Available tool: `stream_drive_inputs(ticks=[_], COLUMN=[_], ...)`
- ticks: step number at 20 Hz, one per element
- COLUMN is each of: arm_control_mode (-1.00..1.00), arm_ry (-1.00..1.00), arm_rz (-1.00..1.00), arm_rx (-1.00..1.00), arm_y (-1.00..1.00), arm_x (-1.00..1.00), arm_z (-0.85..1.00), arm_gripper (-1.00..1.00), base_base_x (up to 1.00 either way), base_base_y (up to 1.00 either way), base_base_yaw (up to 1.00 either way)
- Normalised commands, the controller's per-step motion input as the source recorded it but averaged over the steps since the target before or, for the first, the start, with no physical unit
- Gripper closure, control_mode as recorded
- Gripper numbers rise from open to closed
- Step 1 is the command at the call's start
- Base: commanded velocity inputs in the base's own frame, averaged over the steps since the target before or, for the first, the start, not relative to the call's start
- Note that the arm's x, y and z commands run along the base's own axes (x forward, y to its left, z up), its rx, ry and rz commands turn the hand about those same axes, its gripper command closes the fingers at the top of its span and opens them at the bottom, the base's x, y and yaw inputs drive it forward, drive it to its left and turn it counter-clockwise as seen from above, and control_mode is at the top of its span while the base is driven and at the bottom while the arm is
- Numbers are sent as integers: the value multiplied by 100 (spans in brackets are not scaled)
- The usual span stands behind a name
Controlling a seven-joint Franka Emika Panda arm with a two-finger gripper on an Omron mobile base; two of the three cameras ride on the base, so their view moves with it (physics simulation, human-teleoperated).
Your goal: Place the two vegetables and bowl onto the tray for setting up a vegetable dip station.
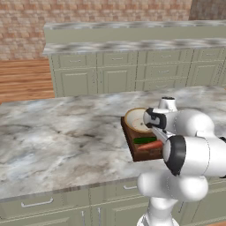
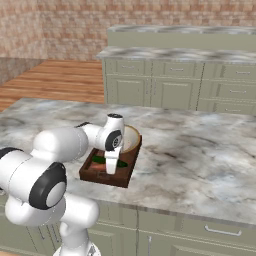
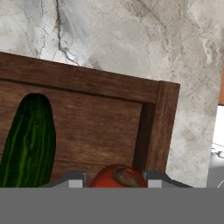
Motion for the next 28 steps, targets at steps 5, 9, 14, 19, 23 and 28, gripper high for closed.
stream_drive_inputs(ticks=[5, 9, 14, 19, 23, 28], arm_control_mode=[-100, -100, -100, -100, -100, -100], arm_ry=[0, 2, 7, 9, 7, 6], arm_rz=[0, -2, -4, -4, -4, -2], arm_rx=[0, 0, 0, 0, 0, 0], arm_y=[0, 0, 0, -1, -1, 0], arm_x=[1, -5, -8, -9, -8, -3], arm_z=[-6, -10, -11, -8, -2, 0], arm_gripper=[100, -100, -100, -100, -100, -100], base_base_x=[0, 0, 0, 0, 0, 0], base_base_y=[0, 0, 0, 0, 0, 0], base_base_yaw=[0, 0, 0, 0, 0, 0])
